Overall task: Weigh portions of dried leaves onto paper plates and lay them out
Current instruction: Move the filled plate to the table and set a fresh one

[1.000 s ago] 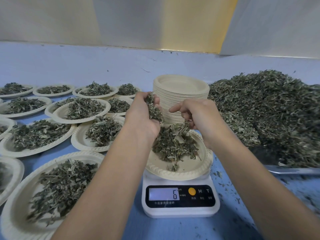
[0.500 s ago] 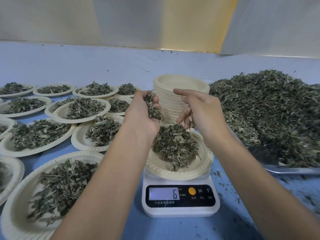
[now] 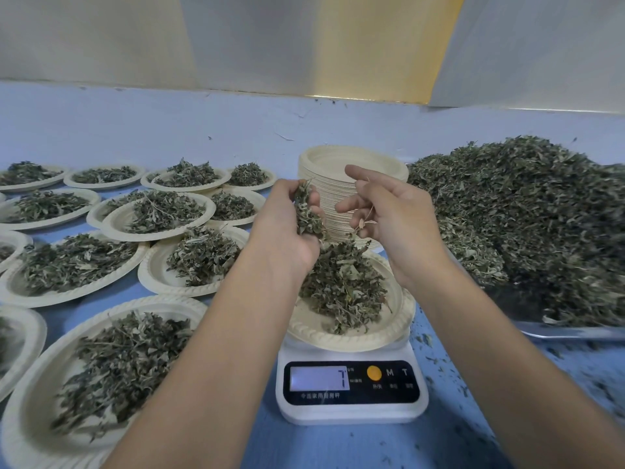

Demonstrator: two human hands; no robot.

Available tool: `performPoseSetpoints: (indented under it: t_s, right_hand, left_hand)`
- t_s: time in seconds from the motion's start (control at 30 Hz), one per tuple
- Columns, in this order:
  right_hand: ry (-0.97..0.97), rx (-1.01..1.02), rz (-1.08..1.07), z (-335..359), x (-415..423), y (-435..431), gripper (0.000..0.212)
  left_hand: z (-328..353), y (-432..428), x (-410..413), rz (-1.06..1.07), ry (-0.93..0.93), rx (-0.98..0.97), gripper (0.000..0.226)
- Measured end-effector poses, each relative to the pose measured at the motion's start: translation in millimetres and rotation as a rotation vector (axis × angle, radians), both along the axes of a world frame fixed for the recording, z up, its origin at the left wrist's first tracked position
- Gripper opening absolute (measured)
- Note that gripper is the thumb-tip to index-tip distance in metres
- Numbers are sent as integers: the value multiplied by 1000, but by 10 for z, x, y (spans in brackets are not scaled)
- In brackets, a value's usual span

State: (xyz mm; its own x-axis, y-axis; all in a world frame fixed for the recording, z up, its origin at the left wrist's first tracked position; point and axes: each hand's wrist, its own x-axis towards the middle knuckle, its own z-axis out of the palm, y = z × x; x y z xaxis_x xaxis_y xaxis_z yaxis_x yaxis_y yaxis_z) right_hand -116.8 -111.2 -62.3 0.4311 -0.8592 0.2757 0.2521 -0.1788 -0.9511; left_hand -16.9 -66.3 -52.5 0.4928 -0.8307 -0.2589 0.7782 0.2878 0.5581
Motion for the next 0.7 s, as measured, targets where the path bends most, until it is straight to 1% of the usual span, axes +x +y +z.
performPoseSetpoints:
  t_s: [0.17,0.3,0.47,0.57,0.63,0.7]
  right_hand:
    - [-50,13,47,7,9,27,29]
    - [-59,10,25,2,26,30,26]
    - [-128,54,-7,-22,101,103,22]
    - [-179,115,-57,-18,124,127,22]
    - [-195,163,-132,7,107,128,22]
    - [-219,219,-198,59,52,105,22]
  left_hand:
    - [-10,-7,-8,-2,-23,28,21]
    - [-2,-12,-34,-2,-29,30,22]
    - [28,12,-146,-67,32,27,26]
    - [69,-27,-246,-68,46,27,29]
    - [112,-80,-335,-92,92,-25,29]
    - [144,-177,-449,-111,99,-35,26]
